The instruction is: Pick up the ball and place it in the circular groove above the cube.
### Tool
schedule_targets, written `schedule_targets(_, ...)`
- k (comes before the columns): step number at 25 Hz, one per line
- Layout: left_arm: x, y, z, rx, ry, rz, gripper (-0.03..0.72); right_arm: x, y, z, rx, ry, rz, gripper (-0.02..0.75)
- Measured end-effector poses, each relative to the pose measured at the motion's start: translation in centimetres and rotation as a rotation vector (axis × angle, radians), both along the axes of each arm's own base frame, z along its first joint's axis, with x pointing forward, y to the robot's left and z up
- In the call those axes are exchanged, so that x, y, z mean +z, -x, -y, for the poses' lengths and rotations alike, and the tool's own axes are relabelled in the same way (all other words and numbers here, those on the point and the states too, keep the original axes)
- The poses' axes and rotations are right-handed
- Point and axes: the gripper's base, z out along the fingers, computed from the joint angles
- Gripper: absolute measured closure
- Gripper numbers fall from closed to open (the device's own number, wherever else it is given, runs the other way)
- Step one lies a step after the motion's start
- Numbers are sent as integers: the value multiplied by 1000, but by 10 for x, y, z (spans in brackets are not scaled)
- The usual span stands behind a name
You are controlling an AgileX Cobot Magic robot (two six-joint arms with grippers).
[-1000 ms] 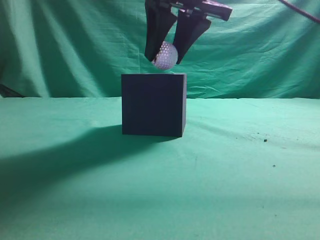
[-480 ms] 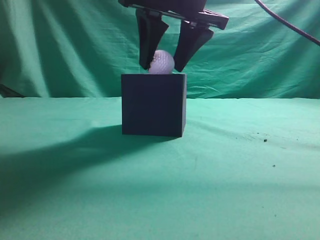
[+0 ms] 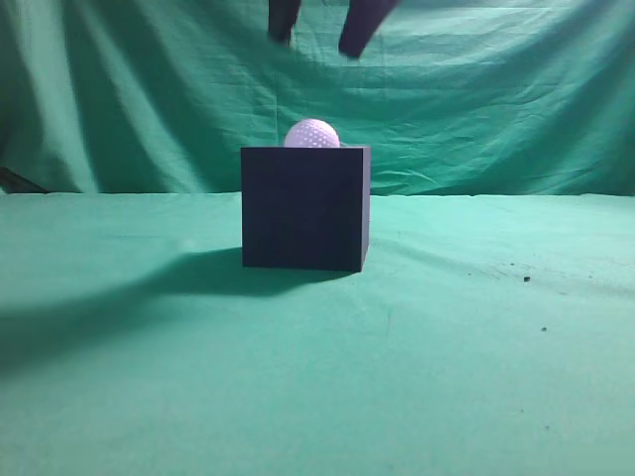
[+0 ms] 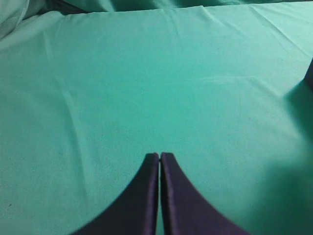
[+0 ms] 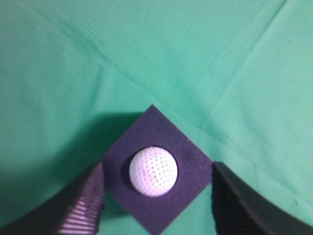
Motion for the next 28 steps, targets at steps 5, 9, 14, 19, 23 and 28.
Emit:
schedule_targets(5, 0, 0, 0, 0, 0, 0, 688, 55, 28, 19, -17, -32, 16, 569)
schedule_targets(9, 0, 0, 0, 0, 0, 0, 688, 104, 66, 45, -6, -69, 62, 738)
schedule_targets(14, 0, 0, 0, 0, 0, 0, 688, 155, 117, 80, -4, -171, 176, 738)
schedule_targets(19, 0, 0, 0, 0, 0, 0, 688, 148, 169, 120, -14, -184, 191, 738)
schedule_targets(23, 0, 0, 0, 0, 0, 0, 688, 121, 203, 147, -25, -233, 255, 738)
schedule_targets(28, 0, 0, 0, 0, 0, 0, 688, 86, 242, 178, -37, -315, 351, 738)
